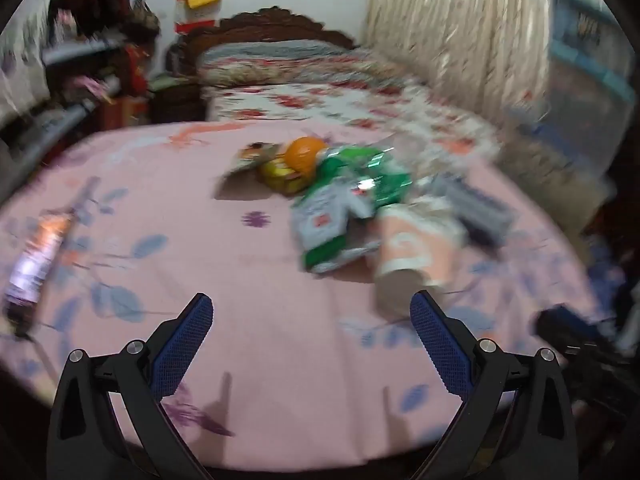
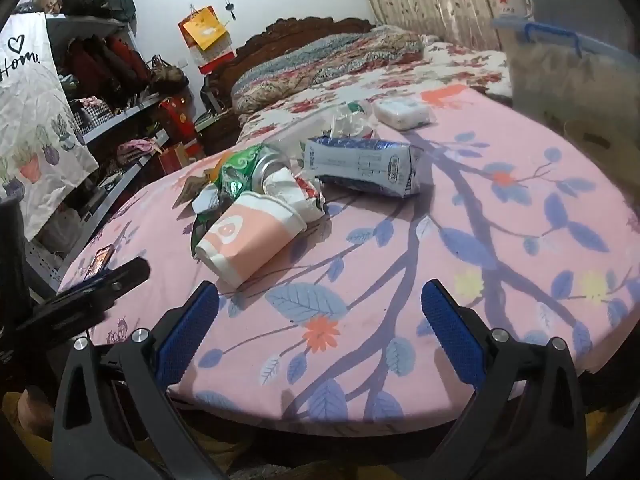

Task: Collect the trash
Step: 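Move the left tool to the pink paper cup and close on it, then lift the pink cup with the left tool while the right tool grasps a crumpled white wrapper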

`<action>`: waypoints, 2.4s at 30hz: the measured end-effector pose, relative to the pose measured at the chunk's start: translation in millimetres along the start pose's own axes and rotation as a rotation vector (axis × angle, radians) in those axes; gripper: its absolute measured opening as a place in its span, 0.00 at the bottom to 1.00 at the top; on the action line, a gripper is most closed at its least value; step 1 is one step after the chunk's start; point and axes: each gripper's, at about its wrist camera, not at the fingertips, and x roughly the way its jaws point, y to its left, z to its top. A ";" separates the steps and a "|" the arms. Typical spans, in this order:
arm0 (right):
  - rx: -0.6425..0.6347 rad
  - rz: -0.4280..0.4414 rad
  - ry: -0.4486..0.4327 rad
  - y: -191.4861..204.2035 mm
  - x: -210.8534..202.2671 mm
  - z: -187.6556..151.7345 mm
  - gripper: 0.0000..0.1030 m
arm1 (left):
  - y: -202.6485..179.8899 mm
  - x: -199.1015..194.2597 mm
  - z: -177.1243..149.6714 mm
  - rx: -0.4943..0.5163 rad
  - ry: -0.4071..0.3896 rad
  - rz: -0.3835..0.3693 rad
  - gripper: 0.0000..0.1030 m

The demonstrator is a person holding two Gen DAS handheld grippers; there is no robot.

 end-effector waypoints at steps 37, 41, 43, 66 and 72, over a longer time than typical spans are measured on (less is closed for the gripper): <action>0.194 0.304 0.164 -16.0 105.9 61.6 0.18 | -61.2 80.3 26.4 0.278 0.195 -0.191 0.55; 0.136 0.212 0.047 -25.3 55.4 43.7 0.18 | -61.4 75.4 19.8 0.290 0.195 -0.210 0.55; 0.130 0.165 0.031 -32.2 41.1 36.2 0.18 | -60.8 74.1 17.2 0.294 0.197 -0.216 0.60; 0.135 0.139 0.063 -27.6 55.7 30.8 0.76 | -53.0 73.8 12.4 0.280 0.166 -0.154 0.62; 0.126 0.114 0.069 -24.9 58.2 28.3 0.76 | -44.4 65.1 6.4 0.281 0.163 -0.154 0.62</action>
